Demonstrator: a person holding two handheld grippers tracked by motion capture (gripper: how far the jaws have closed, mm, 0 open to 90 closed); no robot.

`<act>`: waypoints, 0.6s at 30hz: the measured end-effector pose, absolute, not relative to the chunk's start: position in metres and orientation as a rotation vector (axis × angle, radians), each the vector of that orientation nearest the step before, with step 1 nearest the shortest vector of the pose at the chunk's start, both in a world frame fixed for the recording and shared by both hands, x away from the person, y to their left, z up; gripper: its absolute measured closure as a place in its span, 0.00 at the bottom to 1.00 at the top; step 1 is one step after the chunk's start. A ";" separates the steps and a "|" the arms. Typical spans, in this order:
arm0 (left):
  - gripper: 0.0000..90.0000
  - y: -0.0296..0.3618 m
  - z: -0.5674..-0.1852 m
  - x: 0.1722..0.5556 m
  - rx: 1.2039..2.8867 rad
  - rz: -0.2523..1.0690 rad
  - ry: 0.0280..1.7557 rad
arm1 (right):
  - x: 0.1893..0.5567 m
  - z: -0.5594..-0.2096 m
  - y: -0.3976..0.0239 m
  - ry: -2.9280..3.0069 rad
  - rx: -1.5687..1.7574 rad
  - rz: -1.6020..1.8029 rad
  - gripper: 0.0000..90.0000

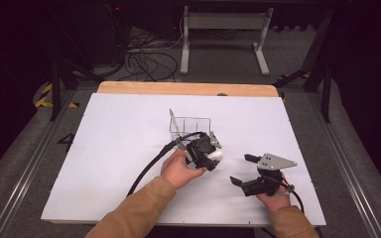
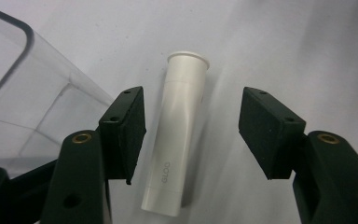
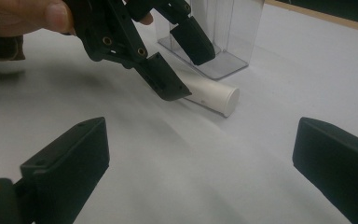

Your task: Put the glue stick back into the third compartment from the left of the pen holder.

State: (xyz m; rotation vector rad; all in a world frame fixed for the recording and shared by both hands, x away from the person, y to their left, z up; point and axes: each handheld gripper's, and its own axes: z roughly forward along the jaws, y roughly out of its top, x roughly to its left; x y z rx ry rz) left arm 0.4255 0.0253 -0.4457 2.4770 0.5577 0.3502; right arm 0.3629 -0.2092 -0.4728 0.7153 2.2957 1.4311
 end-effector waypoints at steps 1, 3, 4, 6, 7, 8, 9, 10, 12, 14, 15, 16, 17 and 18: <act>0.47 0.025 -0.446 0.426 2.476 0.351 0.562 | 0.363 -0.473 -0.209 2.296 0.716 1.431 0.05; 0.47 0.025 -0.446 0.427 2.479 0.353 0.560 | 0.363 -0.473 -0.209 2.296 0.715 1.432 0.05; 0.47 0.024 -0.447 0.427 2.482 0.355 0.564 | 0.363 -0.473 -0.209 2.296 0.715 1.432 0.05; 0.48 0.024 -0.448 0.428 2.483 0.356 0.566 | 0.363 -0.473 -0.209 2.296 0.714 1.430 0.05; 0.48 0.023 -0.449 0.429 2.484 0.358 0.568 | 0.363 -0.473 -0.209 2.296 0.715 1.432 0.05; 0.48 0.023 -0.449 0.429 2.489 0.359 0.566 | 0.363 -0.473 -0.209 2.296 0.715 1.432 0.05; 0.48 0.022 -0.450 0.429 2.494 0.358 0.565 | 0.363 -0.473 -0.209 2.297 0.713 1.430 0.05; 0.48 0.022 -0.451 0.430 2.495 0.362 0.567 | 0.363 -0.473 -0.209 2.297 0.715 1.433 0.05; 0.48 0.021 -0.452 0.431 2.497 0.358 0.573 | 0.363 -0.473 -0.209 2.297 0.714 1.433 0.05; 0.49 0.021 -0.453 0.432 2.500 0.356 0.574 | 0.363 -0.473 -0.209 2.298 0.714 1.434 0.05; 0.49 0.021 -0.454 0.433 2.504 0.354 0.578 | 0.363 -0.473 -0.209 2.298 0.714 1.434 0.05; 0.49 0.021 -0.455 0.433 2.503 0.352 0.581 | 0.363 -0.473 -0.209 2.298 0.714 1.434 0.05; 0.49 0.021 -0.455 0.434 2.508 0.350 0.579 | 0.363 -0.473 -0.209 2.298 0.714 1.434 0.05; 0.49 0.020 -0.456 0.434 2.506 0.348 0.587 | 0.363 -0.473 -0.209 2.298 0.714 1.434 0.05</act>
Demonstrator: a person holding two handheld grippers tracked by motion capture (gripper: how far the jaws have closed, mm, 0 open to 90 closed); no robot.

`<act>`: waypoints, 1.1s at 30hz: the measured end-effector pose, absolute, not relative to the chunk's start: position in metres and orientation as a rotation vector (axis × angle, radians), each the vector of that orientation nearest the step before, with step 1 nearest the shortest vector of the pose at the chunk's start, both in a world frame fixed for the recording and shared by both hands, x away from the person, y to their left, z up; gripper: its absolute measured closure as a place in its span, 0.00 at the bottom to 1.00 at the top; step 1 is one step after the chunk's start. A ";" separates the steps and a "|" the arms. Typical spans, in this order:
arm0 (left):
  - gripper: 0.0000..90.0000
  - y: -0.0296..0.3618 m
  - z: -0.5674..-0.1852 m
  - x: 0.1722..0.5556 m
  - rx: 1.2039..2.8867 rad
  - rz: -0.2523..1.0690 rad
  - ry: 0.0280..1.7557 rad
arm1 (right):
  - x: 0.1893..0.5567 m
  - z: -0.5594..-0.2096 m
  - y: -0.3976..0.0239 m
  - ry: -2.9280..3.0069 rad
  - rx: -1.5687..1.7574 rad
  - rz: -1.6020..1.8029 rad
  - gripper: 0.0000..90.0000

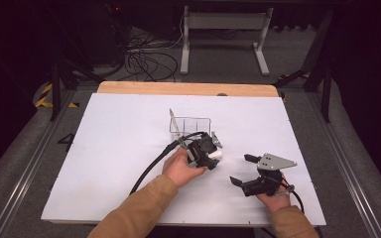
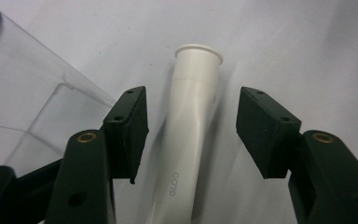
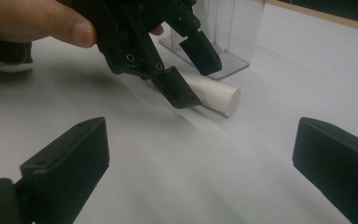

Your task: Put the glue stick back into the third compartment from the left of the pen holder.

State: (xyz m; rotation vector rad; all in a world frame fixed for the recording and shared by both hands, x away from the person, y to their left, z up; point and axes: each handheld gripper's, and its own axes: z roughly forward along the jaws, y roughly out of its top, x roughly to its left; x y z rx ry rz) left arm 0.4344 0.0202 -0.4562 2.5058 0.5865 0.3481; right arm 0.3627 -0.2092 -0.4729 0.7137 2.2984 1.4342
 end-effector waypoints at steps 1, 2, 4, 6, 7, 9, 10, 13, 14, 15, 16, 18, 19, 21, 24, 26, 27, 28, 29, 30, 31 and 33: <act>0.49 0.020 -0.457 0.435 2.508 0.346 0.588 | 0.363 -0.473 -0.209 2.299 0.710 1.432 0.05; 0.49 0.020 -0.458 0.436 2.511 0.341 0.588 | 0.363 -0.473 -0.209 2.300 0.710 1.432 0.05; 0.50 0.019 -0.459 0.437 2.516 0.340 0.588 | 0.363 -0.473 -0.209 2.300 0.710 1.432 0.05; 0.51 0.019 -0.460 0.437 2.516 0.332 0.597 | 0.363 -0.473 -0.209 2.300 0.709 1.432 0.05; 0.51 0.019 -0.460 0.438 2.519 0.332 0.597 | 0.363 -0.473 -0.209 2.300 0.709 1.430 0.05; 0.52 0.018 -0.461 0.439 2.519 0.323 0.599 | 0.363 -0.473 -0.209 2.301 0.709 1.432 0.05; 0.53 0.018 -0.461 0.439 2.517 0.314 0.604 | 0.363 -0.473 -0.209 2.300 0.707 1.430 0.05; 0.56 0.018 -0.461 0.440 2.515 0.294 0.601 | 0.363 -0.473 -0.209 2.301 0.708 1.432 0.05; 0.58 0.018 -0.461 0.440 2.513 0.287 0.599 | 0.363 -0.473 -0.209 2.301 0.707 1.432 0.05; 0.59 0.018 -0.461 0.440 2.515 0.284 0.591 | 0.363 -0.473 -0.209 2.301 0.707 1.432 0.05; 0.61 0.018 -0.461 0.440 2.514 0.282 0.590 | 0.363 -0.473 -0.209 2.302 0.705 1.430 0.05; 0.62 0.018 -0.461 0.441 2.513 0.279 0.586 | 0.363 -0.473 -0.209 2.303 0.704 1.431 0.05; 0.63 0.018 -0.461 0.441 2.514 0.275 0.584 | 0.363 -0.473 -0.209 2.303 0.704 1.431 0.05; 0.65 0.018 -0.461 0.441 2.512 0.267 0.580 | 0.363 -0.473 -0.209 2.302 0.706 1.431 0.05; 0.69 0.018 -0.461 0.442 2.519 0.245 0.565 | 0.363 -0.473 -0.209 2.303 0.706 1.433 0.05; 0.72 0.017 -0.461 0.441 2.525 0.239 0.558 | 0.363 -0.473 -0.209 2.305 0.701 1.431 0.05; 0.73 0.017 -0.461 0.441 2.526 0.241 0.556 | 0.363 -0.473 -0.209 2.305 0.701 1.432 0.05; 0.73 0.017 -0.461 0.441 2.526 0.242 0.554 | 0.363 -0.473 -0.209 2.305 0.701 1.432 0.05; 0.73 0.017 -0.461 0.441 2.527 0.240 0.553 | 0.363 -0.473 -0.209 2.305 0.700 1.429 0.05; 0.73 0.017 -0.461 0.442 2.528 0.237 0.552 | 0.363 -0.473 -0.209 2.306 0.700 1.429 0.05; 0.73 0.017 -0.461 0.442 2.530 0.236 0.548 | 0.363 -0.473 -0.209 2.306 0.699 1.429 0.05; 0.74 0.017 -0.460 0.442 2.536 0.241 0.535 | 0.363 -0.473 -0.209 2.306 0.699 1.430 0.05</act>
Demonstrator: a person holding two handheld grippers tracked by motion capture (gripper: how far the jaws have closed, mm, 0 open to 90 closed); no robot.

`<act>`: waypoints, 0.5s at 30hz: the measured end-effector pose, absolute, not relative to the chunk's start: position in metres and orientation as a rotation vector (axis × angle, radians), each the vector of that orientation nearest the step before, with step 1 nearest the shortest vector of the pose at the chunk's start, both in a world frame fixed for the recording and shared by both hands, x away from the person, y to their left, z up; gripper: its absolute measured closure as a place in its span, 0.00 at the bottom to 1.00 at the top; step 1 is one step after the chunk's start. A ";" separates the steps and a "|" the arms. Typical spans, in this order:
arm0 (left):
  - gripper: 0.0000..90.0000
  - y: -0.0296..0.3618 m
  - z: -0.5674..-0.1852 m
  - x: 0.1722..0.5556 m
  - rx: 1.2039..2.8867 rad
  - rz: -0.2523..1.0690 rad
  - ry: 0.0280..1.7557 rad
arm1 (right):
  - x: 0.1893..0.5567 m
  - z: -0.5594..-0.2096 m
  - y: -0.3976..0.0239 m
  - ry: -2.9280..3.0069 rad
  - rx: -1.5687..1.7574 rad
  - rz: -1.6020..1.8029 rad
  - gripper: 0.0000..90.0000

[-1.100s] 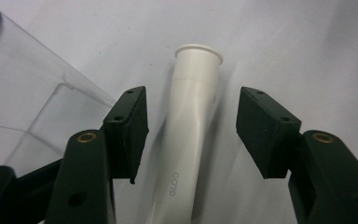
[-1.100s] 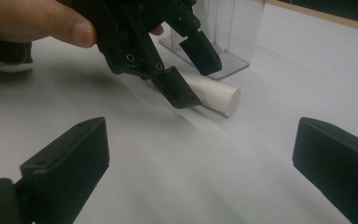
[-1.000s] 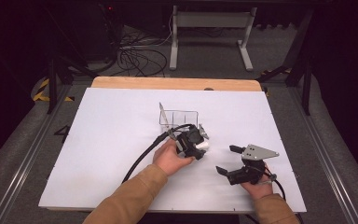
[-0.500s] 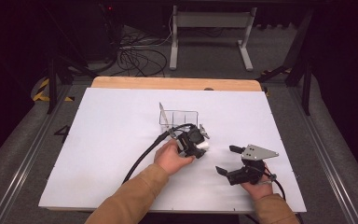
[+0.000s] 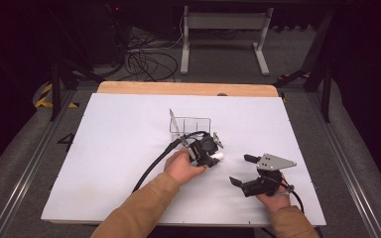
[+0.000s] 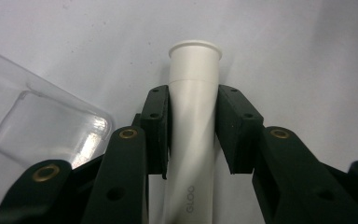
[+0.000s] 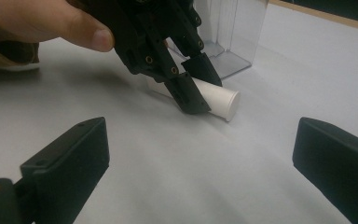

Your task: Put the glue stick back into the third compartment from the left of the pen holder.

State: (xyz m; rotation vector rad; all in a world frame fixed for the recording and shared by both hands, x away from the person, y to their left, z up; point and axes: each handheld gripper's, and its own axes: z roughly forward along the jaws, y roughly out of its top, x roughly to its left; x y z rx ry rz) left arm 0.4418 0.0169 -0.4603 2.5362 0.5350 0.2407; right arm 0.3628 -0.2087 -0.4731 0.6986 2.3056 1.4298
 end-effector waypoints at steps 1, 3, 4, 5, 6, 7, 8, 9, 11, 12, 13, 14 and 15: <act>0.74 0.017 -0.460 0.442 2.539 0.245 0.530 | 0.363 -0.473 -0.209 2.306 0.699 1.430 0.05; 0.74 0.016 -0.460 0.441 2.539 0.249 0.531 | 0.363 -0.473 -0.209 2.307 0.697 1.430 0.05; 0.74 0.016 -0.460 0.441 2.541 0.245 0.534 | 0.363 -0.473 -0.209 2.307 0.697 1.430 0.05; 0.74 0.016 -0.460 0.441 2.541 0.244 0.535 | 0.363 -0.473 -0.209 2.307 0.697 1.430 0.05; 0.74 0.016 -0.459 0.441 2.542 0.244 0.536 | 0.363 -0.473 -0.209 2.307 0.697 1.430 0.05; 0.74 0.016 -0.459 0.441 2.544 0.244 0.538 | 0.363 -0.473 -0.209 2.307 0.697 1.431 0.05; 0.74 0.016 -0.459 0.441 2.546 0.242 0.539 | 0.363 -0.473 -0.209 2.307 0.697 1.430 0.05; 0.74 0.016 -0.458 0.440 2.546 0.241 0.539 | 0.363 -0.473 -0.209 2.307 0.696 1.431 0.05; 0.74 0.017 -0.456 0.439 2.545 0.252 0.530 | 0.363 -0.473 -0.209 2.307 0.696 1.432 0.05; 0.74 0.017 -0.455 0.439 2.542 0.255 0.525 | 0.363 -0.473 -0.209 2.307 0.695 1.431 0.05; 0.74 0.018 -0.453 0.438 2.533 0.260 0.527 | 0.363 -0.473 -0.209 2.307 0.695 1.431 0.05; 0.74 0.018 -0.451 0.437 2.529 0.263 0.523 | 0.363 -0.473 -0.208 2.306 0.698 1.433 0.05; 0.74 0.019 -0.449 0.436 2.517 0.265 0.525 | 0.363 -0.473 -0.208 2.306 0.698 1.433 0.05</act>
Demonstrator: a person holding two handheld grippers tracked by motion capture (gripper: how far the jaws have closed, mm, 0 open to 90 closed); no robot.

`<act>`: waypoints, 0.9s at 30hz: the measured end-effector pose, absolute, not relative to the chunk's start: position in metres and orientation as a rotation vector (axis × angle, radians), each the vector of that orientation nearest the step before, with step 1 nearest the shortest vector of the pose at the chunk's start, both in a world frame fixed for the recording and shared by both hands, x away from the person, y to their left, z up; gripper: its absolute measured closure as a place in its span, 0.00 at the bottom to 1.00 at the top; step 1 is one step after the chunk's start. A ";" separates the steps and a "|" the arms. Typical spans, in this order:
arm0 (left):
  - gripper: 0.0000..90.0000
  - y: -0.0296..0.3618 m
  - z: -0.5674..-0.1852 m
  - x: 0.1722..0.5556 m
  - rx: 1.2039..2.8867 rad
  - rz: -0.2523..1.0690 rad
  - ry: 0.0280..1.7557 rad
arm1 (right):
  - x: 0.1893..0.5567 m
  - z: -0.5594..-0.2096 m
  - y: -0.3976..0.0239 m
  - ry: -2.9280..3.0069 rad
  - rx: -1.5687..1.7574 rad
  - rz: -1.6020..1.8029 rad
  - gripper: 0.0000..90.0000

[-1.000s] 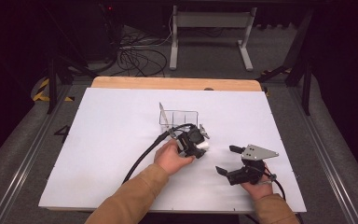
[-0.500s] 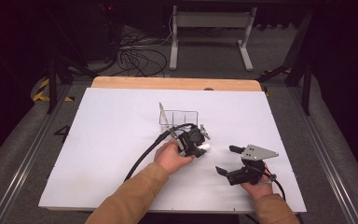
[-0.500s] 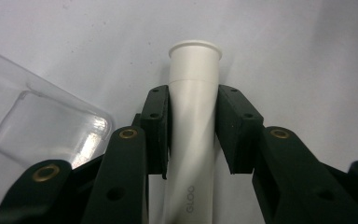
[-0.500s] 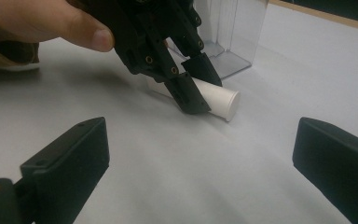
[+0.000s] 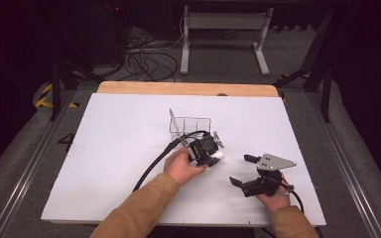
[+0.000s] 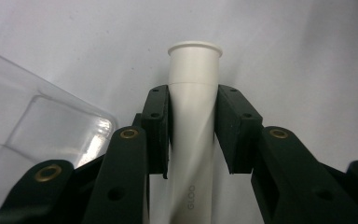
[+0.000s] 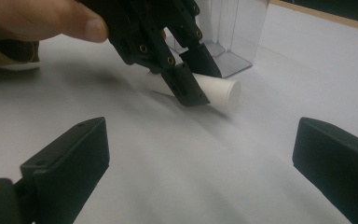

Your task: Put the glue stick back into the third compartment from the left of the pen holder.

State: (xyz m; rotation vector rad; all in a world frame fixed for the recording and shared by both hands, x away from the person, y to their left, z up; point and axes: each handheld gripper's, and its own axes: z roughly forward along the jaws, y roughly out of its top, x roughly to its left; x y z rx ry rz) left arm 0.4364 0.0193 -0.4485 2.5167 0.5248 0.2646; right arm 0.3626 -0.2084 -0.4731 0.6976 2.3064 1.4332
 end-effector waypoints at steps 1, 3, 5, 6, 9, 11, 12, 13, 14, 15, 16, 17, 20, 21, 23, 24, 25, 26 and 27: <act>0.74 0.020 -0.446 0.436 2.509 0.267 0.520 | 0.363 -0.473 -0.208 2.306 0.698 1.433 0.05; 0.74 0.022 -0.441 0.434 2.490 0.274 0.513 | 0.363 -0.473 -0.208 2.306 0.698 1.432 0.05; 0.74 0.023 -0.437 0.432 2.472 0.286 0.501 | 0.363 -0.473 -0.208 2.307 0.700 1.432 0.05; 0.74 0.024 -0.435 0.431 2.467 0.284 0.505 | 0.363 -0.473 -0.208 2.307 0.700 1.432 0.05; 0.74 0.026 -0.430 0.429 2.442 0.286 0.508 | 0.363 -0.473 -0.208 2.307 0.700 1.432 0.05; 0.74 0.028 -0.427 0.428 2.433 0.284 0.494 | 0.363 -0.473 -0.208 2.307 0.700 1.432 0.05; 0.74 0.028 -0.426 0.427 2.433 0.292 0.493 | 0.363 -0.473 -0.208 2.307 0.700 1.432 0.05; 0.74 0.029 -0.425 0.427 2.428 0.298 0.492 | 0.363 -0.473 -0.208 2.307 0.700 1.431 0.05; 0.74 0.029 -0.424 0.426 2.424 0.290 0.491 | 0.363 -0.473 -0.208 2.307 0.701 1.431 0.05; 0.74 0.030 -0.423 0.426 2.425 0.283 0.488 | 0.363 -0.473 -0.208 2.307 0.700 1.432 0.05; 0.74 0.030 -0.422 0.426 2.428 0.272 0.483 | 0.363 -0.473 -0.208 2.307 0.700 1.432 0.05; 0.74 0.031 -0.422 0.426 2.425 0.268 0.485 | 0.363 -0.473 -0.208 2.308 0.700 1.432 0.05; 0.74 0.032 -0.420 0.425 2.420 0.276 0.482 | 0.363 -0.473 -0.208 2.308 0.701 1.433 0.05; 0.74 0.032 -0.420 0.424 2.415 0.270 0.482 | 0.363 -0.473 -0.208 2.307 0.699 1.433 0.05; 0.74 0.033 -0.417 0.424 2.406 0.270 0.477 | 0.363 -0.473 -0.208 2.307 0.700 1.432 0.05; 0.74 0.034 -0.416 0.423 2.405 0.271 0.474 | 0.363 -0.473 -0.208 2.308 0.700 1.432 0.05; 0.74 0.035 -0.414 0.422 2.395 0.277 0.471 | 0.363 -0.473 -0.208 2.308 0.701 1.434 0.05; 0.74 0.035 -0.413 0.421 2.391 0.276 0.471 | 0.363 -0.473 -0.208 2.308 0.702 1.434 0.05; 0.74 0.036 -0.411 0.421 2.386 0.278 0.474 | 0.363 -0.473 -0.208 2.308 0.703 1.434 0.05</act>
